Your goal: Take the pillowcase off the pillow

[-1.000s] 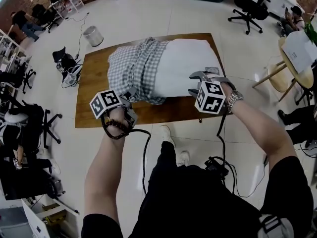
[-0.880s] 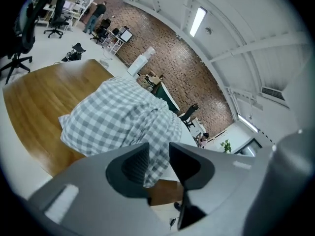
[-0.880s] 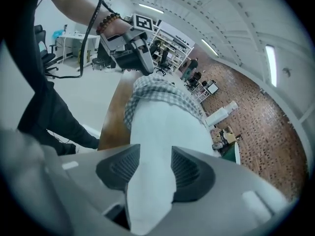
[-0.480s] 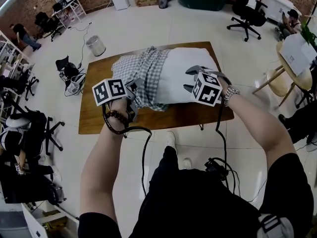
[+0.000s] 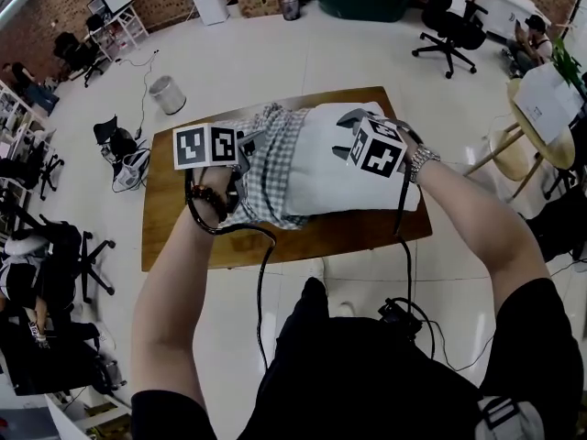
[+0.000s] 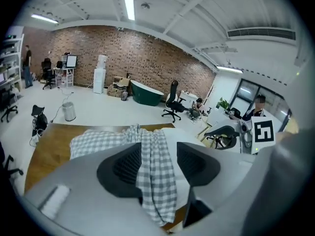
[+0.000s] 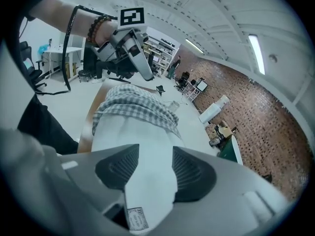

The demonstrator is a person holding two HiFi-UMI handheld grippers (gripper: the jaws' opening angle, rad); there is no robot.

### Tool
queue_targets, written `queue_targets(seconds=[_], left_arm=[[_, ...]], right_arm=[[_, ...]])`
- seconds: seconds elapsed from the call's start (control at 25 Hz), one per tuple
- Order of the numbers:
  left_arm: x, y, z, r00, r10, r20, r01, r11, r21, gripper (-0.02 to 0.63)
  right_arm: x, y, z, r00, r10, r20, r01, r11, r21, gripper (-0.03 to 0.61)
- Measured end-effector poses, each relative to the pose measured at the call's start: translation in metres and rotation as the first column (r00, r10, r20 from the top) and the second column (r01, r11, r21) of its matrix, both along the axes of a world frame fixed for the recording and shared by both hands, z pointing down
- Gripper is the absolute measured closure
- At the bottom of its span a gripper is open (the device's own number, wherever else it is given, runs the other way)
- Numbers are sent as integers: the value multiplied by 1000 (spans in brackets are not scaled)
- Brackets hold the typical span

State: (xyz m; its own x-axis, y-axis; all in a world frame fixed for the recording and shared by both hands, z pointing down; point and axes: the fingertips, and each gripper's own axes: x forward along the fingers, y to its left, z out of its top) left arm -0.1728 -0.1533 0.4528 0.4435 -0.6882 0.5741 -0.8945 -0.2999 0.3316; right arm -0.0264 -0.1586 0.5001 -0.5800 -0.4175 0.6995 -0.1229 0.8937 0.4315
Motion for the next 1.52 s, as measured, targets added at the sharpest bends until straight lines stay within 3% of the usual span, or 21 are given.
queue_targets(seconds=[0.2,0.44,0.76,0.96,1.2,1.36,1.52], left_arm=[[18,-52,0,985,126,118,-123,992,-35,365],[25,-124,8,939,257,227,-237,965,-112,341],[19,-216,36,882,400,249,-340,907,-249,314],[7,-258,59,848,482,219,-392,850,-352,295],[0,-280,103,793,585,171,-443,746,-497,272],[-9,-288,136,763,633,129,-456,669,-587,272],[-20,-294,164,758,646,87,-447,613,-652,279]], right_arm=[[1,-49,0,1000,11,6,-10,998,-55,342],[-6,-115,4,999,34,37,-27,985,-169,309],[-23,-202,26,999,48,17,-41,952,-303,271],[-44,-235,33,999,42,10,-34,896,-443,256],[-63,-257,52,1000,12,-15,-19,802,-597,214],[-70,-265,79,998,-2,-63,-43,711,-702,195],[-74,-270,102,995,21,-100,-91,622,-778,193]])
